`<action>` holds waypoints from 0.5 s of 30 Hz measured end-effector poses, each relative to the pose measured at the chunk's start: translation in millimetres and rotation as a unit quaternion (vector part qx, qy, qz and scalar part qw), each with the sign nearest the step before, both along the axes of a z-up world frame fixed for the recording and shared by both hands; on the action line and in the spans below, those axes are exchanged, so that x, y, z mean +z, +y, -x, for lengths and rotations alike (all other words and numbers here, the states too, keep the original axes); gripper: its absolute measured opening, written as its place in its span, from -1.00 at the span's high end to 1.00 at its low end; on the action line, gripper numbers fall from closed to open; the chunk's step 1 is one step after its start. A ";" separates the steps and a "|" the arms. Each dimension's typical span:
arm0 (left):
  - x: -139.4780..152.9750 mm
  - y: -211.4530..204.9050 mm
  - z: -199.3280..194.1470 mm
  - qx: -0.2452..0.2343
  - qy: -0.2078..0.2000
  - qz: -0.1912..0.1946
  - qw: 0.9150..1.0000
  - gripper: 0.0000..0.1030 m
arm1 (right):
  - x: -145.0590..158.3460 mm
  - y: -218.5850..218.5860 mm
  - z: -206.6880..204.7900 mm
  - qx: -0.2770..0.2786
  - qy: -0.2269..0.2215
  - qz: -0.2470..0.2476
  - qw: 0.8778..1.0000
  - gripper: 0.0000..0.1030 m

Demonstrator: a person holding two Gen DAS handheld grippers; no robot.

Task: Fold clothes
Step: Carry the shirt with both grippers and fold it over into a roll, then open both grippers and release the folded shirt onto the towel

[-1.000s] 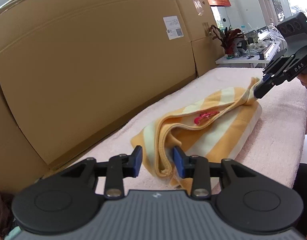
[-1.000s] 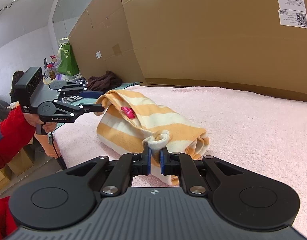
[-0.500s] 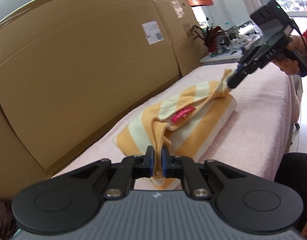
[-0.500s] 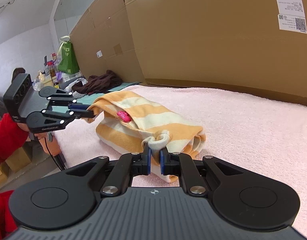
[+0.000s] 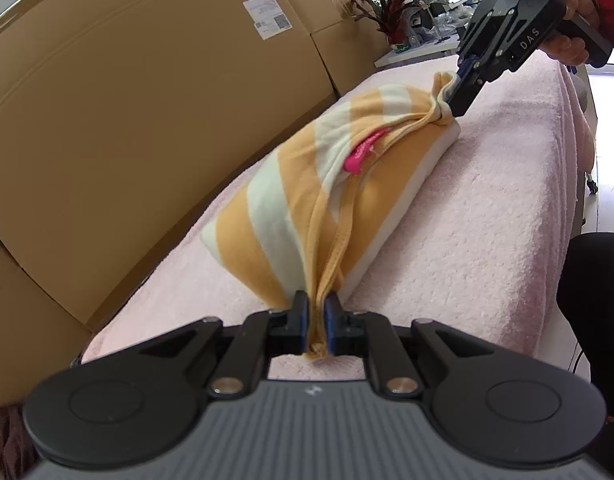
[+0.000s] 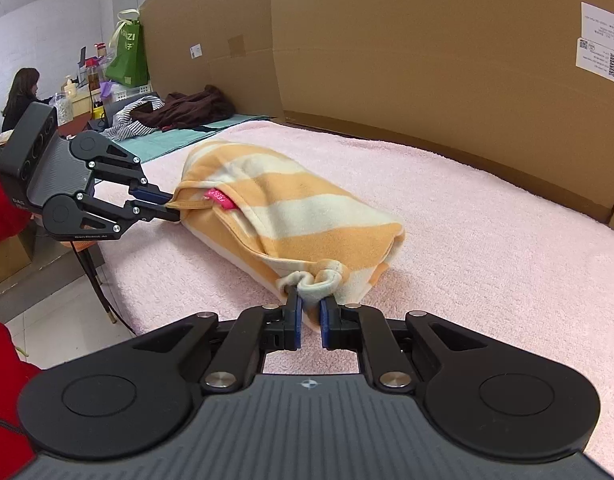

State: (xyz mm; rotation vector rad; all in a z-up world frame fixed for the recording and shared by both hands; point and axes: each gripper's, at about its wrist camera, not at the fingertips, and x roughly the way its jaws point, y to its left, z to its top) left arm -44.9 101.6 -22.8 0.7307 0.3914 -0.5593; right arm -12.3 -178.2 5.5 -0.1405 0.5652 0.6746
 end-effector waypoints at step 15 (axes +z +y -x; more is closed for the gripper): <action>107.0 7.2 -1.0 -0.063 0.016 0.196 0.979 0.19 | 2.4 20.9 7.8 -0.002 -0.021 0.063 0.998 0.81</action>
